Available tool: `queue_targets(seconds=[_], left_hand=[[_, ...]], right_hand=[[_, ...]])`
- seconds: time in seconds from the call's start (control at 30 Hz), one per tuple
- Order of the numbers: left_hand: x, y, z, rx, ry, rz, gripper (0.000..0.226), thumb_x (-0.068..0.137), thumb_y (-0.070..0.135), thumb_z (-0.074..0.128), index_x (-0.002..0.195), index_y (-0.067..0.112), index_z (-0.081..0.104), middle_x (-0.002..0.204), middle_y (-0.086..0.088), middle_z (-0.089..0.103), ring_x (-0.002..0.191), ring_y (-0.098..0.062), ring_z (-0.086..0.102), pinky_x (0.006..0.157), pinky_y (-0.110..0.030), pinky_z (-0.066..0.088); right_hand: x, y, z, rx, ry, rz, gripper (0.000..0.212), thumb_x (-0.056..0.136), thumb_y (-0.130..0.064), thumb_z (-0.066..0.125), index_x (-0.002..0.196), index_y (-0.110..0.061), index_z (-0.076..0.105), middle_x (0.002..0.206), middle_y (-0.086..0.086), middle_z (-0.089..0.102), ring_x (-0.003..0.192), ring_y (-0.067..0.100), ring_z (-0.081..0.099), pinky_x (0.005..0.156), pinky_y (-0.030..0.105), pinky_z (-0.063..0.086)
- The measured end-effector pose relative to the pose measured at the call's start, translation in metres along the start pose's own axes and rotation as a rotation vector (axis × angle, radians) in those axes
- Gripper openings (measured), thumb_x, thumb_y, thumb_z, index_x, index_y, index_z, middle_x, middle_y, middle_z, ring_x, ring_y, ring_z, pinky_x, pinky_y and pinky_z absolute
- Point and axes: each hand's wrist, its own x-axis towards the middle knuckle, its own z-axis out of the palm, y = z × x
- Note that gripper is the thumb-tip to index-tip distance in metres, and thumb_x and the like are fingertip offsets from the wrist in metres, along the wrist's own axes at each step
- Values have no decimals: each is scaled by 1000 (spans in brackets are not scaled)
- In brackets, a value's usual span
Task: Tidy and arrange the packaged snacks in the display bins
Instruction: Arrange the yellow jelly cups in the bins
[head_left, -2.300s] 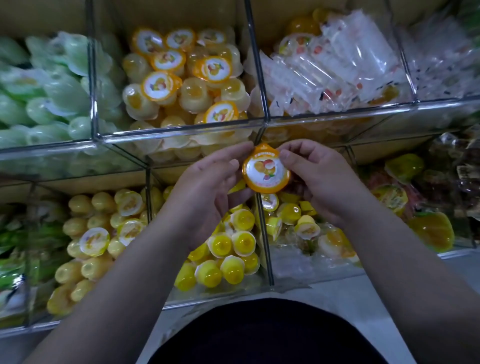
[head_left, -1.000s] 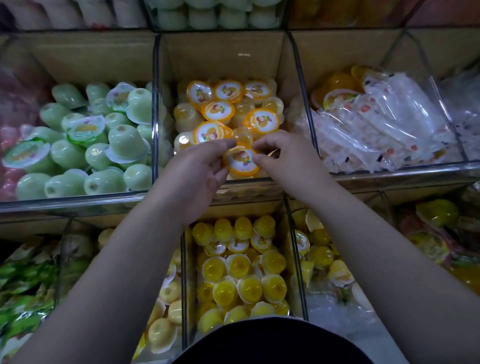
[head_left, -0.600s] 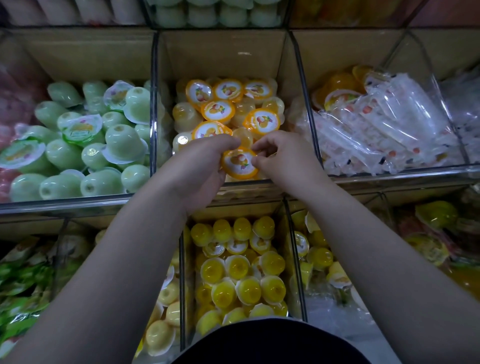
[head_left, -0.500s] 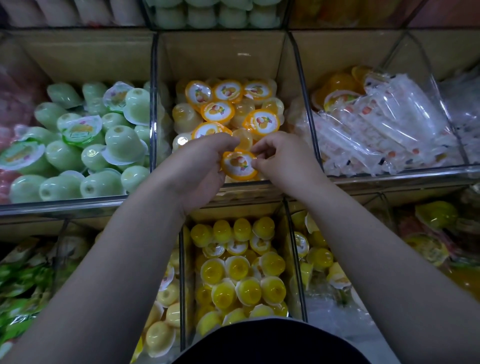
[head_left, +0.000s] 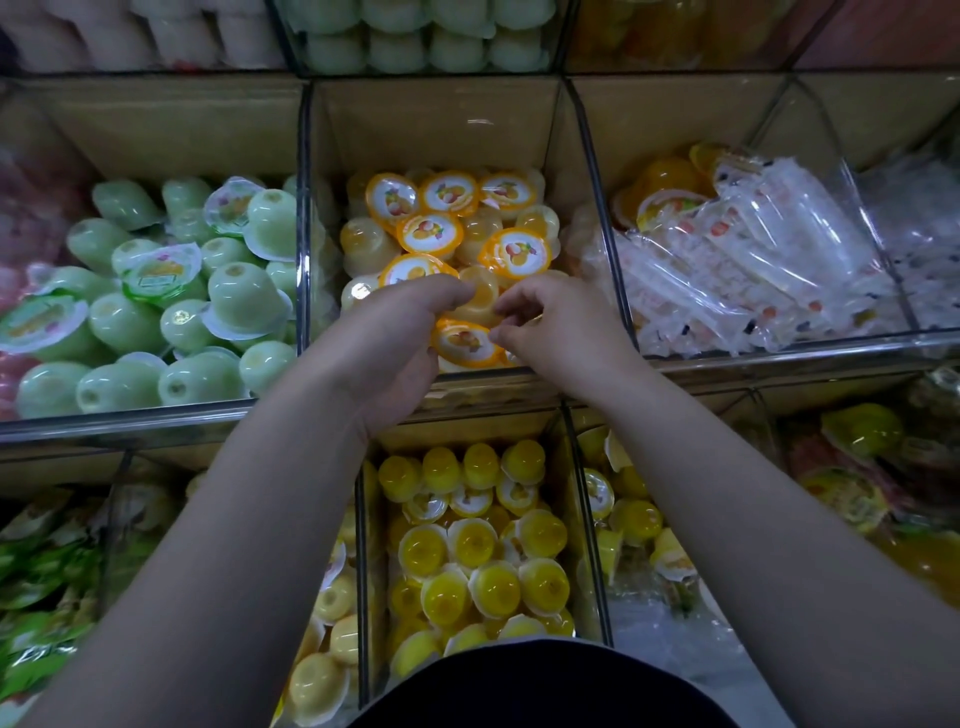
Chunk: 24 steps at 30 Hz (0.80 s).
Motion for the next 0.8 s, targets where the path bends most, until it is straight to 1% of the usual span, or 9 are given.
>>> queue_targets(seconds=[0.07,0.2,0.3,0.43,0.5,0.6,0.63,0.73,0.8], left_hand=[[-1,0,-2,24,4,8,32,96,18,51,124,6,56,123,-8,66,110,-13,63,107,-29,39],[-1,4,-3,57,14,-4,40,96,24,52,131,4,51,131,-14,60,117,-23,59,114,-41,33],[0,5,-4,84,40,-17,42,96,24,53,130,2,51,127,-15,61,103,-23,65,106,-39,44],[3,3,-6,63,29,-10,35,97,20,52,125,-1,53,108,-13,66,83,-19,67,71,-27,58],[5,3,-6,67,24,8,33,96,19,53,124,2,55,114,-11,67,90,-19,67,83,-32,57],[7,0,-4,110,22,34,41,90,22,63,126,6,55,125,-8,64,112,-19,61,106,-37,44],[6,0,-3,126,19,34,43,89,24,64,128,7,54,128,-7,62,115,-17,60,103,-30,46],[1,-3,2,124,-4,51,34,98,21,53,128,6,52,130,-2,57,105,-8,59,68,-11,50],[0,-7,2,123,3,80,38,99,23,49,134,7,49,132,2,56,117,-6,54,82,-13,44]], right_hand=[[0,-3,1,-86,-63,13,34,81,-42,75,111,-29,66,89,-16,61,90,6,60,82,35,54],[7,-12,1,-195,-143,91,52,74,-49,78,118,-25,64,108,-6,64,101,14,60,88,40,53],[12,-15,0,-299,-213,84,42,73,-51,78,101,-21,70,95,-3,67,91,16,62,81,36,54],[15,-14,0,-305,-221,75,40,70,-53,80,88,-18,73,85,1,69,79,15,62,71,36,52],[13,-13,1,-260,-193,88,37,70,-51,81,86,-19,73,83,-1,68,77,14,60,69,34,51],[14,-11,2,-238,-187,99,29,73,-49,79,81,-22,70,81,-3,66,77,13,60,67,33,49],[15,-10,2,-235,-182,100,28,75,-49,77,80,-23,68,80,-5,65,78,13,60,67,32,49],[13,-7,4,-147,-106,68,28,80,-54,70,84,-27,64,78,-11,60,80,10,58,65,30,45],[8,-8,1,27,-9,27,25,88,-53,62,90,-28,62,81,-12,60,81,10,59,68,34,50]])
